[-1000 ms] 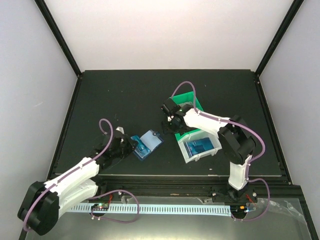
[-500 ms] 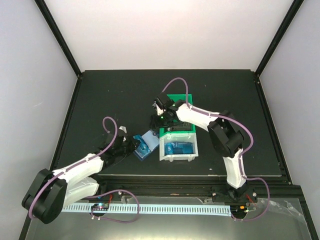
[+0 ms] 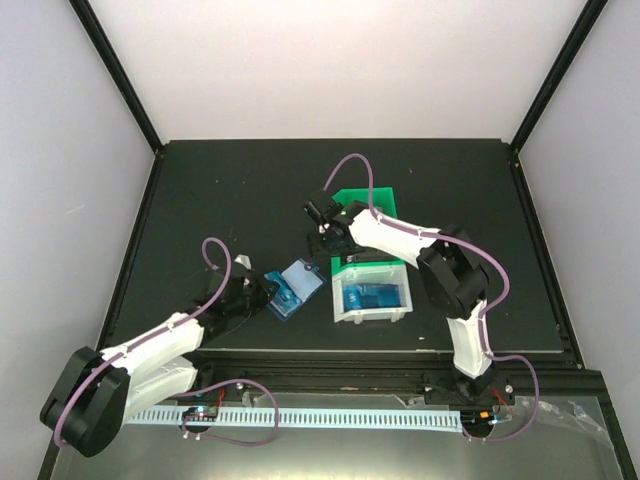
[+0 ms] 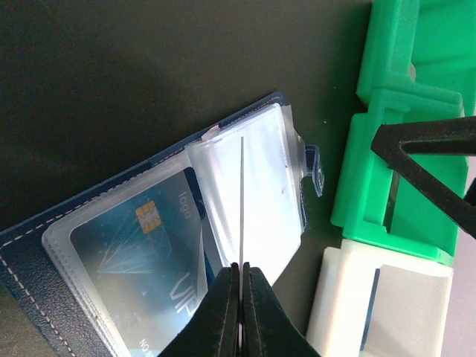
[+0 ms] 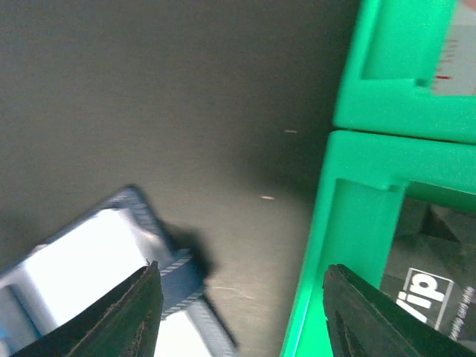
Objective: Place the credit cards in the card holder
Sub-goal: Adjust the storage box at the center of the board, then insert the credit card into the card holder.
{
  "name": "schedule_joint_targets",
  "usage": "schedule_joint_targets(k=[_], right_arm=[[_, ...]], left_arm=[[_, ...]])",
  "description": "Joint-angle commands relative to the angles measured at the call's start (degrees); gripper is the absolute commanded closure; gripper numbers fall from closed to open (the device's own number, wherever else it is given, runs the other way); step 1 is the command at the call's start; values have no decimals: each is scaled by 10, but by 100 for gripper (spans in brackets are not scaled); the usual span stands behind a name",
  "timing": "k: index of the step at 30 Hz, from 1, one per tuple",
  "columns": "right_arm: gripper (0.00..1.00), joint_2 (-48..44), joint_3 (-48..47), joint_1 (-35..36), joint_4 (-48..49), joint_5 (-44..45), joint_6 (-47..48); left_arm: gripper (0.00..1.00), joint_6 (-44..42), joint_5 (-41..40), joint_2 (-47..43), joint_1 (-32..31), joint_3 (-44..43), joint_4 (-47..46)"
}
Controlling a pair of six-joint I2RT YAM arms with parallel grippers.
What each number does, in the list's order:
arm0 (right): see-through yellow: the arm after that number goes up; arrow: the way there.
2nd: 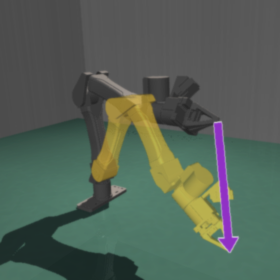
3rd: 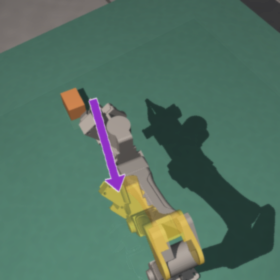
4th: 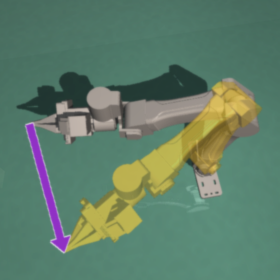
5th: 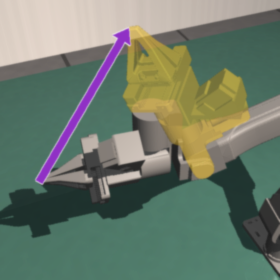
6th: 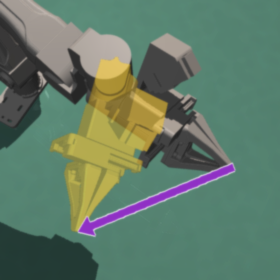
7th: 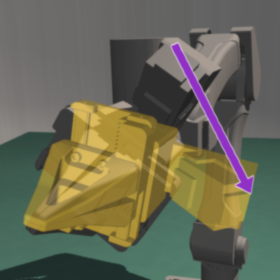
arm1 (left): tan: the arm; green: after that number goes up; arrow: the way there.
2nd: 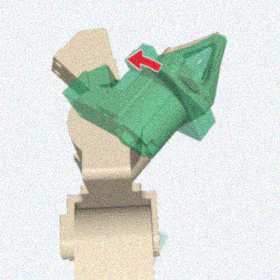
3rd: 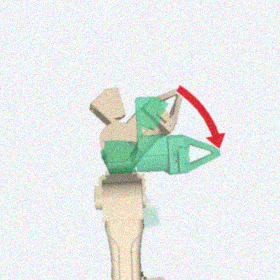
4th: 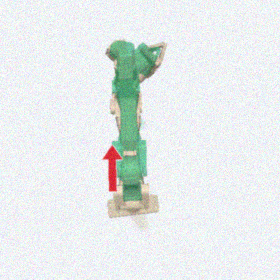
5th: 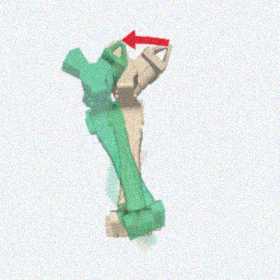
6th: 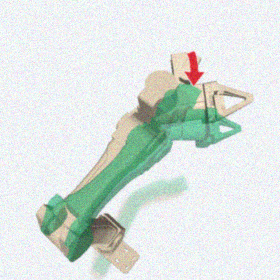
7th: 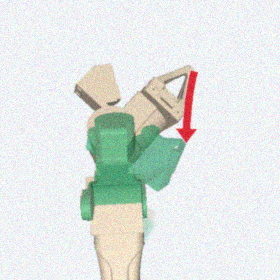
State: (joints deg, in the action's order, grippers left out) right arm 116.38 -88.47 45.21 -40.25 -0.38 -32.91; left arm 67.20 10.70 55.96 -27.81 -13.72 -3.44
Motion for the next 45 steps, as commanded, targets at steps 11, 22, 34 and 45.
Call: schedule_joint_targets(k=[11,22,34,45], right_arm=[[36,-69,19,21,-2,44,9],[36,7,28,16,2,-59,-14],[31,-1,45,8,-2,-10,-14],[33,14,74,9,33,-131,-9]], left_arm=[[98,-11,-7,-39,4,-1,27],[98,-7,-3,-77,4,17,34],[98,-2,16,-70,4,30,2],[98,2,8,-77,4,40,-23]])
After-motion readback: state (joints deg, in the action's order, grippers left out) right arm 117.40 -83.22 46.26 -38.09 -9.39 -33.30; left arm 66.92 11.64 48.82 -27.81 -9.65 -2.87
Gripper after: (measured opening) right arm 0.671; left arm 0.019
